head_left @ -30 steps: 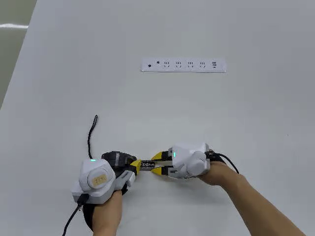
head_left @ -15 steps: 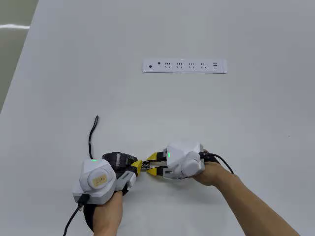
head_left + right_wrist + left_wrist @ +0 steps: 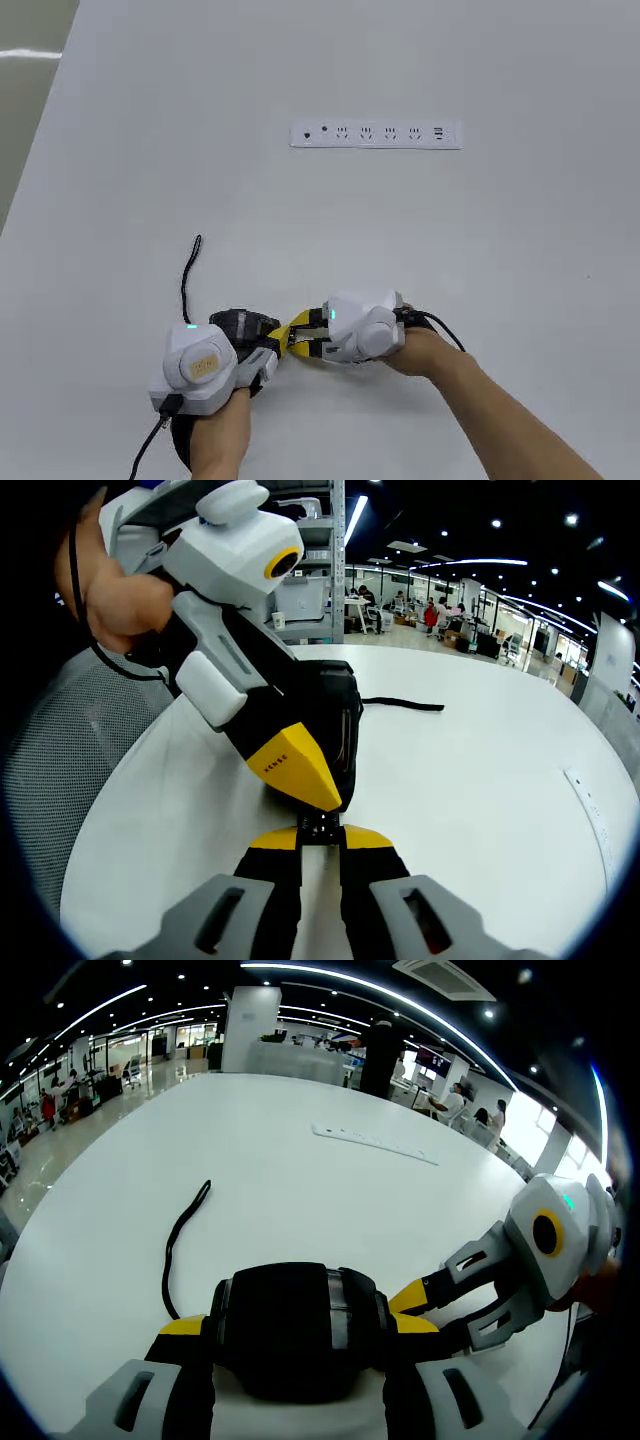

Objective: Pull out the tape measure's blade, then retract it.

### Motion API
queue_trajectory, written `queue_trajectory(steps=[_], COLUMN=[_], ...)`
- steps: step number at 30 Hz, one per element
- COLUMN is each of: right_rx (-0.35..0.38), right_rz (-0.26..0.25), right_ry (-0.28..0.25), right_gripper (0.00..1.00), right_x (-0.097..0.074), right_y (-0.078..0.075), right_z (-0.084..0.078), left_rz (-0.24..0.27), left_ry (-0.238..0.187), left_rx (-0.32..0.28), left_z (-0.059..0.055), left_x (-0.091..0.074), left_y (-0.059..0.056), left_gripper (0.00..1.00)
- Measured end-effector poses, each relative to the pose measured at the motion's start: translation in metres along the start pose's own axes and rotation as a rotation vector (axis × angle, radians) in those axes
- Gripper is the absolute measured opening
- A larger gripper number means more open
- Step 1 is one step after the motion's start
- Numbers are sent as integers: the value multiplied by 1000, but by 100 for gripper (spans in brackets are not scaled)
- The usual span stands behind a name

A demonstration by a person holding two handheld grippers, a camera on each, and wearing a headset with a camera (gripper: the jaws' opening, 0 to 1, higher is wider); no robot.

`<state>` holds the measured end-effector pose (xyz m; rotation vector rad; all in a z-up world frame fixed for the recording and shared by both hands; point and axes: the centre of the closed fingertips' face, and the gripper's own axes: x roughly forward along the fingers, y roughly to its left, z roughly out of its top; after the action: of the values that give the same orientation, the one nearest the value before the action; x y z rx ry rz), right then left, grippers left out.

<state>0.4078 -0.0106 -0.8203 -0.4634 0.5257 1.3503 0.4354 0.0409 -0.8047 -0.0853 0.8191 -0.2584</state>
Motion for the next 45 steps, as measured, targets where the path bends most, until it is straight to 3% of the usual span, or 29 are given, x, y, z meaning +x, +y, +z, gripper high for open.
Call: queue_trajectory(steps=[30,45], right_rx=[-12,-3], right_rz=[-3,-27], right_ry=[8,24], right_gripper=[14,17], right_x=[2,2], right_y=[0,-2], right_z=[1,2], left_rz=[-2,-18], left_ry=[9,3], left_rx=[-1,34], left_z=[-1,1], left_x=[1,1], left_y=[-1,-2], left_gripper=[68,69])
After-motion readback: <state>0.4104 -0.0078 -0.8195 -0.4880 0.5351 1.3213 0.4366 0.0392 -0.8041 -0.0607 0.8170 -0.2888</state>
